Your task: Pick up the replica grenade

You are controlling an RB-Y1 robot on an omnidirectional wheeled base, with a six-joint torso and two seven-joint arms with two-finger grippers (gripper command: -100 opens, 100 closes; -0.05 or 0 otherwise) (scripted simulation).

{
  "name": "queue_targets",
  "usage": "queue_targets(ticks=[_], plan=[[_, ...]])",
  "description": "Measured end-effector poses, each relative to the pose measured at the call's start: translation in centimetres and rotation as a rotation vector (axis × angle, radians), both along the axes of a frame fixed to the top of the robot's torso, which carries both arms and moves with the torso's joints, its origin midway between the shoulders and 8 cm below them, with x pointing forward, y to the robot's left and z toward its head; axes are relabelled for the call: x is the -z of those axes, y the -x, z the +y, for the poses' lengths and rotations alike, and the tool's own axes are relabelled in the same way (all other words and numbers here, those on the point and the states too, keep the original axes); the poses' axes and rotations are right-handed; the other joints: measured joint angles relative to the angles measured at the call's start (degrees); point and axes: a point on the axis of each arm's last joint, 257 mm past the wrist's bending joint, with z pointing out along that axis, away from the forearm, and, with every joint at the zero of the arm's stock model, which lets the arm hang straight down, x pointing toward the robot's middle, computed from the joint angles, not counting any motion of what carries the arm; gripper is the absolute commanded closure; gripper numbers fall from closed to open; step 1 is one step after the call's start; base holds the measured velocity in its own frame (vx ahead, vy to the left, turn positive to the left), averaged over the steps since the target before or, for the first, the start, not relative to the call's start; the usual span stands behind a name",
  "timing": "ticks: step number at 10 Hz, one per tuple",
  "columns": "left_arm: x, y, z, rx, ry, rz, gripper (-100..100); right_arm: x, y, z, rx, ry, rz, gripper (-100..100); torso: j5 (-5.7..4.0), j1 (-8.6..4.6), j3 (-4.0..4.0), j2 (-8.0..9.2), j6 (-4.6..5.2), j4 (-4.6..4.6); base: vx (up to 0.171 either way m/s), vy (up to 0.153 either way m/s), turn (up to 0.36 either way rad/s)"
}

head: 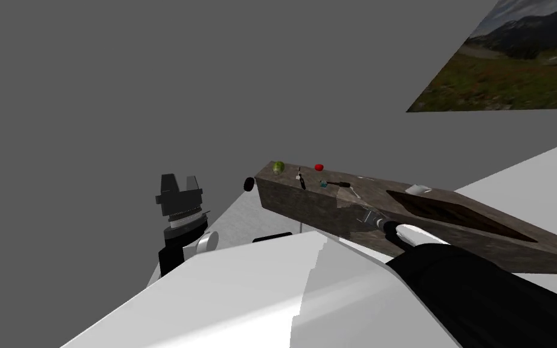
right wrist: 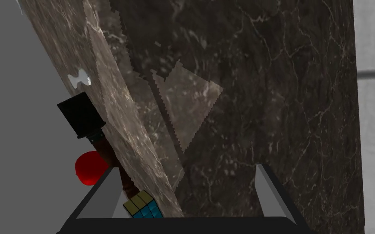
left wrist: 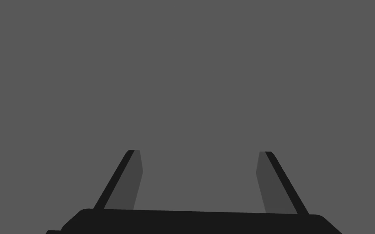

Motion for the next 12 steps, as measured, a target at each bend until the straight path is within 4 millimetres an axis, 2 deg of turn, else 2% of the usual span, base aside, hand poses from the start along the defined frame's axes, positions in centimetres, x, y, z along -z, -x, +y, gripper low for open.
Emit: queue_targets(ticks=[3, 7, 9, 10, 11, 12], plan=[[0.0, 0.0, 0.0, 0.0, 0.0, 0.0, 0, -2.8, 2.1, -5.1, -0.018, 0.151, 0.094, -100, -0.06, -0.17, -0.15, -0.26, -0.01, -0.06, 0.226, -0.088, 0.194], [0.0, 0.0, 0.0, 0.0, 0.0, 0.0, 0, -4.3, 3.2, -7.9, -0.041, 0.246, 0.182, -100, -0.04, -0.01, -0.08, -0.13, 0.02, -0.03, 0.205, -0.086, 0.184], [0.0, 0.0, 0.0, 0.0, 0.0, 0.0, 0, -4.2, 4.3, -8.7, -0.044, 0.267, 0.222, -100, -0.05, -0.04, -0.03, -0.01, 0.05, -0.02, 0.109, -0.078, 0.09], [0.0, 0.0, 0.0, 0.0, 0.0, 0.0, 0, -4.2, 4.4, -8.7, -0.046, 0.268, 0.225, 0, -0.02, 0.16, 0.18, 0.35, 0.1, 0.06, 0.015, -0.01, 0.001], [0.0, 0.0, 0.0, 0.0, 0.0, 0.0, 0, -4.2, 4.3, -8.7, -0.046, 0.268, 0.224, -100, 0.02, 0.31, 0.31, 0.57, 0.11, 0.11, -0.026, -0.013, 0.116], [0.0, 0.0, 0.0, 0.0, 0.0, 0.0, 0, -4.1, 4.6, -8.8, -0.047, 0.274, 0.237, -100, 0.04, 0.35, 0.42, 0.75, 0.08, 0.15, -0.039, -0.019, 0.064]])
